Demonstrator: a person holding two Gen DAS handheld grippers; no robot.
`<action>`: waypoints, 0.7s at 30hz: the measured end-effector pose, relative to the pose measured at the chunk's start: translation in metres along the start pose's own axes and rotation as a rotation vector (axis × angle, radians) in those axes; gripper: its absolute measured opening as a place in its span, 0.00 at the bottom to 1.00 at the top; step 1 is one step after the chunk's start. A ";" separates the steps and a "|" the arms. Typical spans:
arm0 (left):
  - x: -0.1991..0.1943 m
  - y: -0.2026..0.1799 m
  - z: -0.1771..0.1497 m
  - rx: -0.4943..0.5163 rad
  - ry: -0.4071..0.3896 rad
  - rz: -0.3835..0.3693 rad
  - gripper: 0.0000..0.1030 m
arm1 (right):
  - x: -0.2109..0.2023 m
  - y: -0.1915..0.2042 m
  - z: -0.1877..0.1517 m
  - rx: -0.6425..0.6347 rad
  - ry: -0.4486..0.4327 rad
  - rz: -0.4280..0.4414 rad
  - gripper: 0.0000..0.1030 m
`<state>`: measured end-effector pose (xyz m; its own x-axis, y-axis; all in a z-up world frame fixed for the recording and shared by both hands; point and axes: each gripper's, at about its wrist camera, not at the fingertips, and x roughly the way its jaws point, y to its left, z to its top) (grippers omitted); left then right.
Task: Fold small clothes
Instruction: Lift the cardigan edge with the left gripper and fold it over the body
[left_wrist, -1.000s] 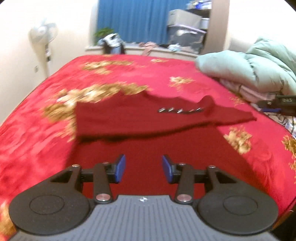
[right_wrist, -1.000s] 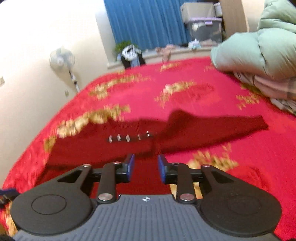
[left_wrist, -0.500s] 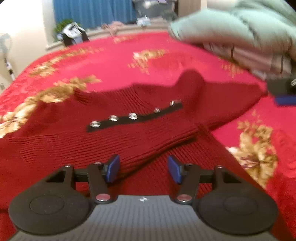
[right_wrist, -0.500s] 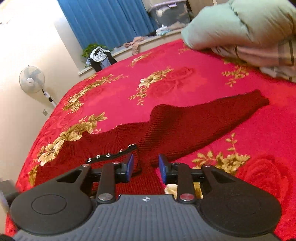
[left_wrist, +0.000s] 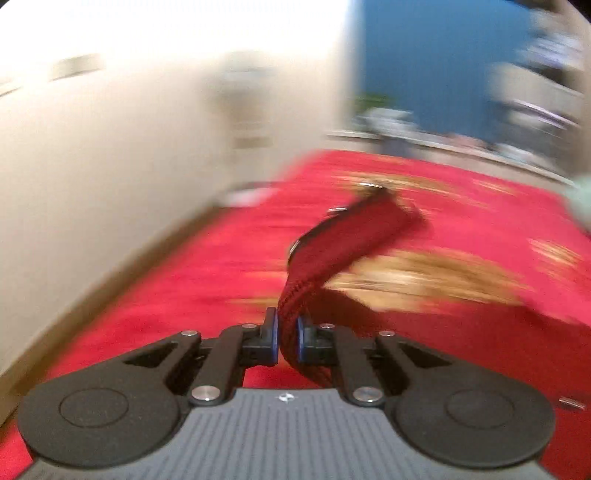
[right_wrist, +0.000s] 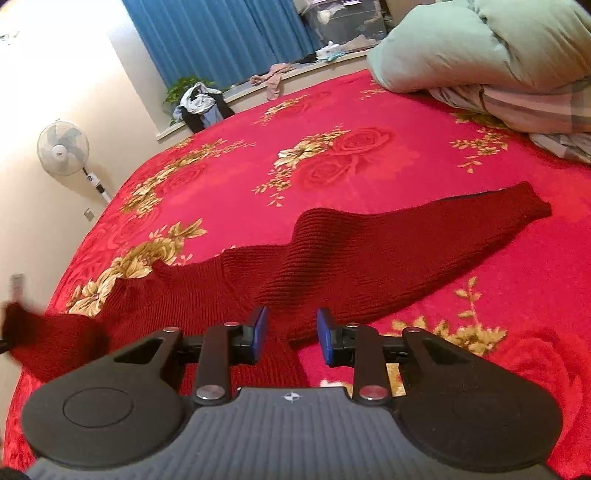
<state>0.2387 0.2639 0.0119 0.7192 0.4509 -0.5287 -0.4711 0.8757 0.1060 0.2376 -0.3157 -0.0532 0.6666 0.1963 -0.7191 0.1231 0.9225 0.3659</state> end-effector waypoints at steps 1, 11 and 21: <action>0.007 0.042 0.000 -0.056 0.006 0.090 0.10 | -0.001 0.003 -0.001 -0.015 0.000 0.002 0.30; 0.069 0.210 -0.049 -0.470 0.116 0.085 0.13 | 0.004 0.026 -0.020 -0.111 0.026 -0.028 0.30; 0.093 0.280 -0.106 -0.939 0.306 -0.002 0.28 | -0.012 0.018 -0.029 -0.087 0.018 -0.064 0.30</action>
<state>0.1197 0.5330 -0.0971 0.6199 0.2694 -0.7370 -0.7790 0.3241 -0.5368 0.2107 -0.2916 -0.0545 0.6463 0.1413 -0.7499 0.0999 0.9586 0.2667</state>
